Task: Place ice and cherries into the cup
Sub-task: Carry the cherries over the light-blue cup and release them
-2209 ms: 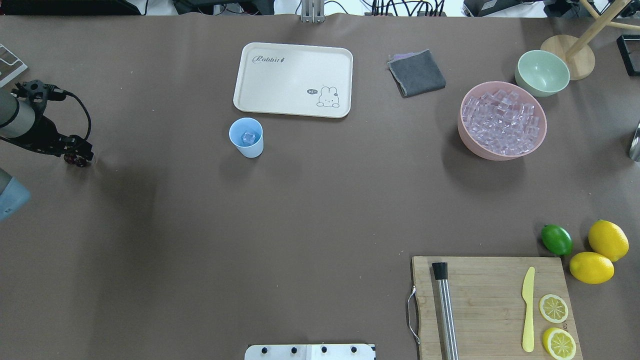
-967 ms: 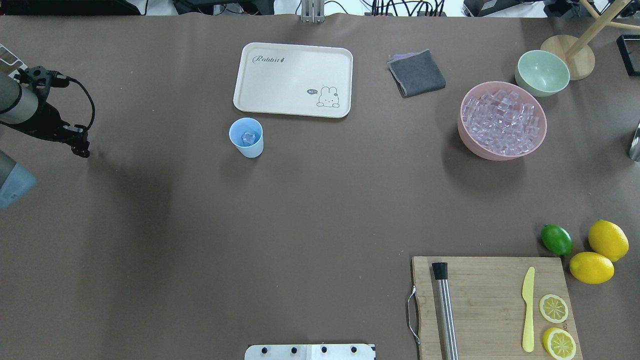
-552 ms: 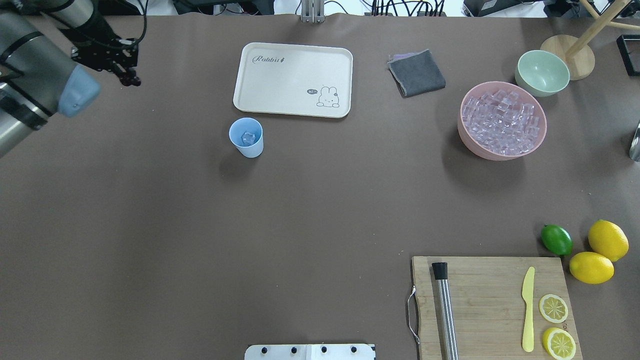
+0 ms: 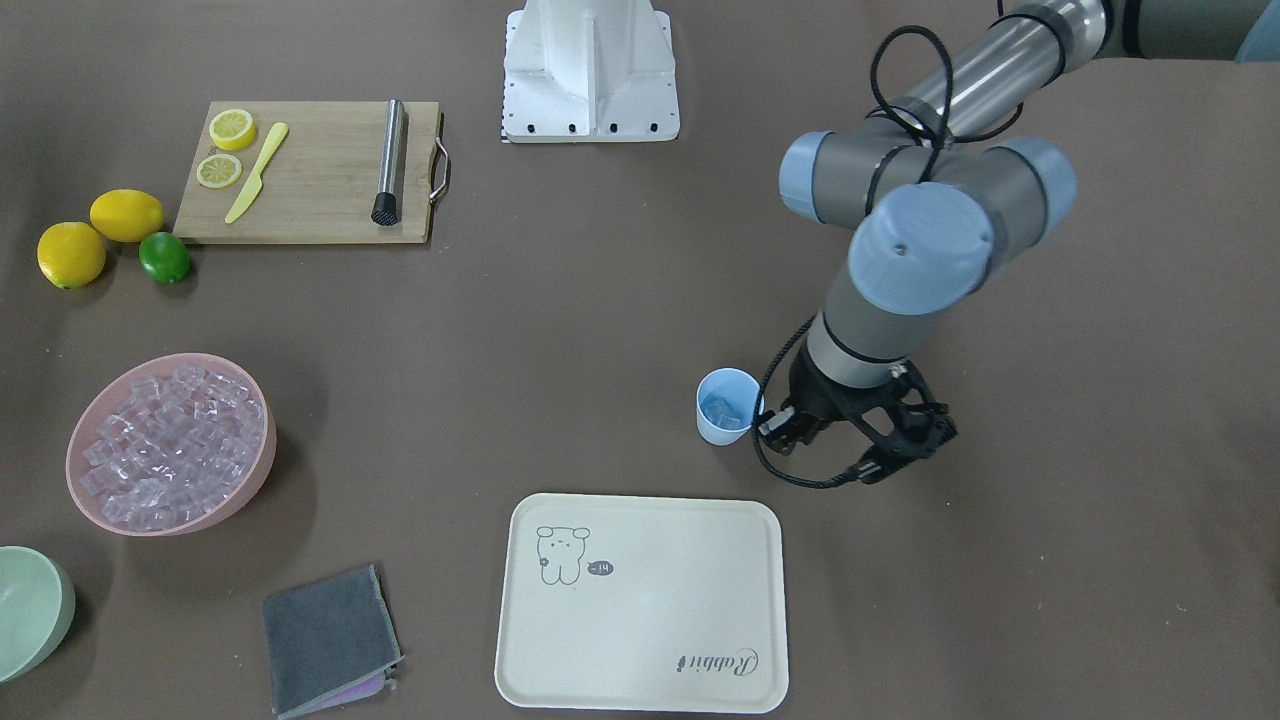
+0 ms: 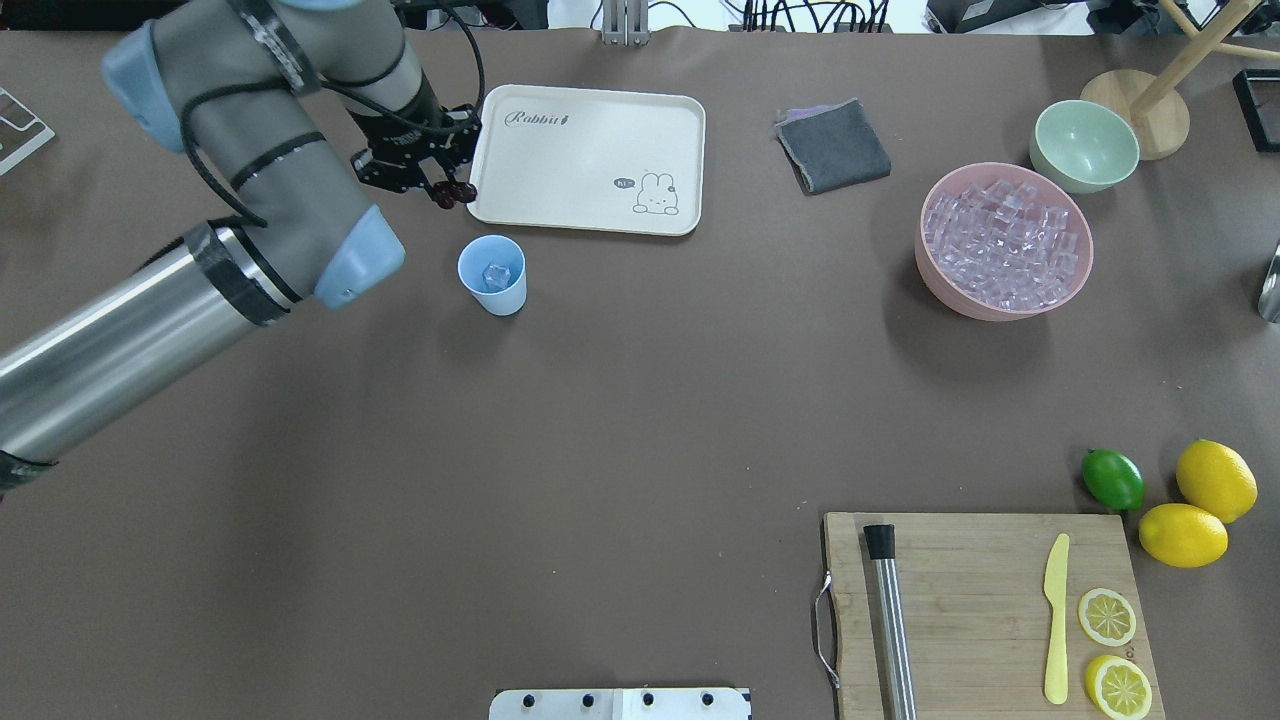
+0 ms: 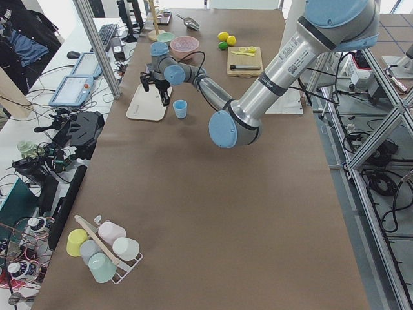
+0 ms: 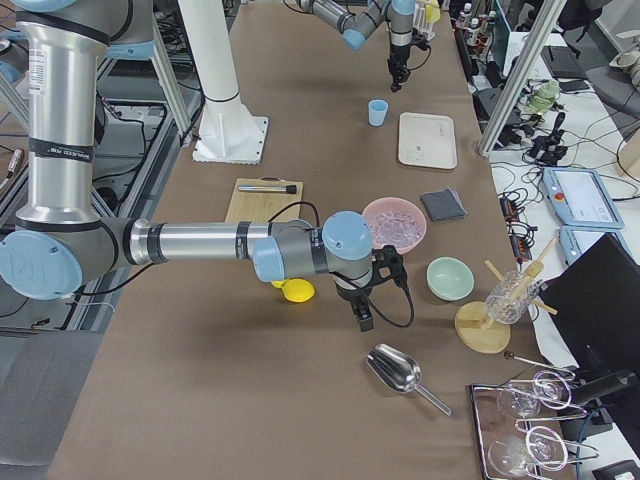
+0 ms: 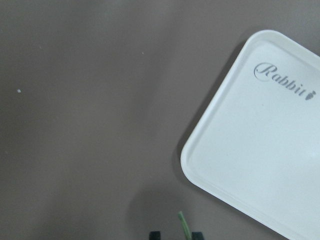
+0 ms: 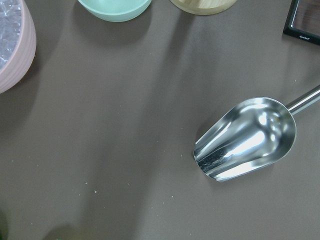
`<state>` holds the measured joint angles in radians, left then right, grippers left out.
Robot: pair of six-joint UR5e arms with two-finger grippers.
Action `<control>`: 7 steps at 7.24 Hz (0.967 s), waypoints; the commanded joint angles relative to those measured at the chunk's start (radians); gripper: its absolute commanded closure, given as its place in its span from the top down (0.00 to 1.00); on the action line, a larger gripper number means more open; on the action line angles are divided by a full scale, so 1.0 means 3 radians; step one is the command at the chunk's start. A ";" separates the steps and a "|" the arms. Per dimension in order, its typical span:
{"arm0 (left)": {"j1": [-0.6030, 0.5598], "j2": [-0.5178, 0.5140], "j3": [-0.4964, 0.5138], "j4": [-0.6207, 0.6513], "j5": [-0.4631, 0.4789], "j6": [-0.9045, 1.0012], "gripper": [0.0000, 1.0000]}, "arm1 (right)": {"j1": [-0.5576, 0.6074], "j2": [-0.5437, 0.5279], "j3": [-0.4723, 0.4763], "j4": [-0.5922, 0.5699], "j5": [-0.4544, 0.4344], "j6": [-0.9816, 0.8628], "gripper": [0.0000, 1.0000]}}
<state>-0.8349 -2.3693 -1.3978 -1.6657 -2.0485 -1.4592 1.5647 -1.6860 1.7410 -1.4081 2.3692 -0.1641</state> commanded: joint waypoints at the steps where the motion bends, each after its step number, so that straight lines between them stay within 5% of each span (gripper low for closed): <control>1: 0.0216 0.0018 -0.0060 -0.0103 0.0186 -0.0279 0.32 | 0.0000 -0.0025 0.0000 0.0000 0.0013 0.0000 0.99; 5: 0.0221 0.0166 -0.0228 -0.0103 0.0181 -0.0265 0.39 | 0.0000 0.0011 -0.0015 -0.0010 -0.0013 0.0000 0.99; 6: 0.0221 0.0176 -0.0239 -0.0098 0.0186 -0.0265 0.62 | 0.0000 0.0016 -0.0025 -0.0010 -0.0013 0.0000 0.99; 7: 0.0237 0.0192 -0.0244 -0.0098 0.0186 -0.0265 0.97 | 0.0000 0.0021 -0.0020 -0.0010 -0.0013 0.0000 0.99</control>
<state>-0.7673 -2.3182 -1.4672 -1.6955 -1.9930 -1.5391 1.5647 -1.6815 1.7350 -1.4113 2.3657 -0.1641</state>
